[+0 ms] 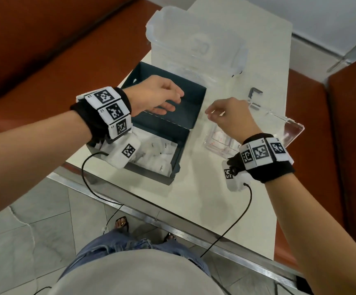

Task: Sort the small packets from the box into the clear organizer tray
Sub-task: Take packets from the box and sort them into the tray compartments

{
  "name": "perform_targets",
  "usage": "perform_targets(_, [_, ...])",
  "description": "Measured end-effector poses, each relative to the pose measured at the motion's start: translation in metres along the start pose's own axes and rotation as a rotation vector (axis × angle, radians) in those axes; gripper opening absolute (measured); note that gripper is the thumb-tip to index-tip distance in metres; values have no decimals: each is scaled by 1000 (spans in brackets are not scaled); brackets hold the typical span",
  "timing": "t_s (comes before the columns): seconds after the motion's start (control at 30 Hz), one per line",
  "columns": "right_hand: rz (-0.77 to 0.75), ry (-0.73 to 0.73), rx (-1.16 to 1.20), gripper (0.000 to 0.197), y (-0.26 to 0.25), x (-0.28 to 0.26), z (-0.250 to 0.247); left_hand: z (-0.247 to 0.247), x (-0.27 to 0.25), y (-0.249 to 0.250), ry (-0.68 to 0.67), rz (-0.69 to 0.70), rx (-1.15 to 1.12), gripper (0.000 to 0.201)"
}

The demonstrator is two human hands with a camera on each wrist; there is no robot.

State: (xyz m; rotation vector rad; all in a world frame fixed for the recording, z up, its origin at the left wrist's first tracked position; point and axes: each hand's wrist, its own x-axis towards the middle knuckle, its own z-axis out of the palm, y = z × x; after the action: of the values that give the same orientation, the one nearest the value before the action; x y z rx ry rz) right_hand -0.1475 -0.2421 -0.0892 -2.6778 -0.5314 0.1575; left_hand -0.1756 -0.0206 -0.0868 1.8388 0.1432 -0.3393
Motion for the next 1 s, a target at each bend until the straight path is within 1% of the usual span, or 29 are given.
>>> perform_targets(0.07, [-104,-54,56,12,-23,3,7,-22,-5,-9,70,22,70,15])
perform_targets(0.1, [-138,-112,63,12,-36,4,13,-33,-8,-15,102,34,110,16])
perform_targets(0.17, [-168,-294,47,17,-58,8,28,-53,-14,-28,150,46,206,20])
perform_targets(0.2, [-171,-402,15,22,-67,9,37,-61,-17,-36,169,29,261,26])
perform_targets(0.27, [-174,-585,-123,36,-82,10,57,-74,-21,-53,185,-57,375,42])
perform_targets(0.33, [-171,-673,-284,50,-89,9,76,-81,-25,-69,152,-164,442,54])
perform_targets(0.37, [-157,-691,-337,55,-91,8,85,-83,-26,-77,131,-204,428,56])
perform_targets(0.43, [-110,-724,-378,60,-90,5,99,-84,-28,-90,139,-222,346,49])
perform_targets(0.5, [-53,-740,-349,63,-89,3,110,-82,-27,-99,220,-178,283,37])
perform_targets(0.53, [-25,-741,-322,63,-89,3,114,-81,-26,-103,256,-163,254,35])
perform_targets(0.63, [26,-737,-256,57,-92,5,119,-72,-22,-113,282,-153,251,35])
perform_targets(0.77, [14,-737,-163,41,-99,10,119,-65,-15,-114,277,-112,325,36])
perform_targets(0.93, [34,-724,-190,27,-98,15,117,-61,-11,-113,295,-90,325,34])
perform_targets(1.0, [23,-715,-225,31,-96,13,116,-57,-10,-115,308,-86,303,34])
